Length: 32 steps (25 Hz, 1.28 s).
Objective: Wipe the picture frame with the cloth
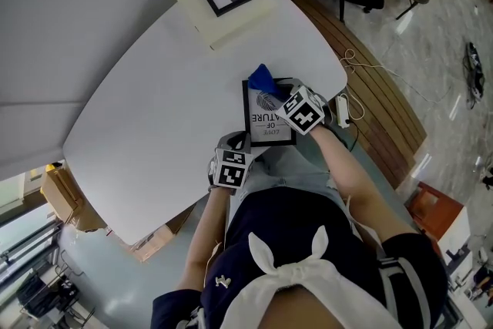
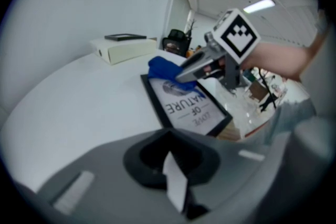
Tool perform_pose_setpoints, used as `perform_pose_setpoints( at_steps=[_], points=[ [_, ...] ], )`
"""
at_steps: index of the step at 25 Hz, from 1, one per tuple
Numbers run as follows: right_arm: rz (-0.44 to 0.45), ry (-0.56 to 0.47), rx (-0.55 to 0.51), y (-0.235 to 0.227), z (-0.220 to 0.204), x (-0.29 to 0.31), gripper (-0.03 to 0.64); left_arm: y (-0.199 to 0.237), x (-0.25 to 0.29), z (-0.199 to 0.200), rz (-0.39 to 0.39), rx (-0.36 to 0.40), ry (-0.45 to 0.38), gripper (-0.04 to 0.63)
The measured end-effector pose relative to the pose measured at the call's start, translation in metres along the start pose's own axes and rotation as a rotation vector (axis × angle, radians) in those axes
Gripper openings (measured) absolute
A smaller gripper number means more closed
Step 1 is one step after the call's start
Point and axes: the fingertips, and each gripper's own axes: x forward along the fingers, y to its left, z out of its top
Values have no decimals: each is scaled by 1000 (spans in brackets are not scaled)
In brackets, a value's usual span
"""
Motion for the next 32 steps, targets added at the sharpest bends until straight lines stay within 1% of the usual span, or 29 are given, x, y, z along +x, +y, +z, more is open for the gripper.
perform_pose_setpoints(
  at_steps=[2,4,8,15,32],
  points=[
    [-11,1,4,1,0,0,91,0,0,0,-12,-2,20,-3],
    [-20,2,7,2,0,0,89,-1,0,0,-28,11,38,-2],
    [-19,8,9,6,0,1,89,-2,1,0,-44,20,70,-2],
    [12,18,-7,21,1,4,89,-2,1,-1,-27,28,59,-2],
    [139,19,-57,69,7,11,89,-2,1,-1,-27,28,47,-2]
  ],
)
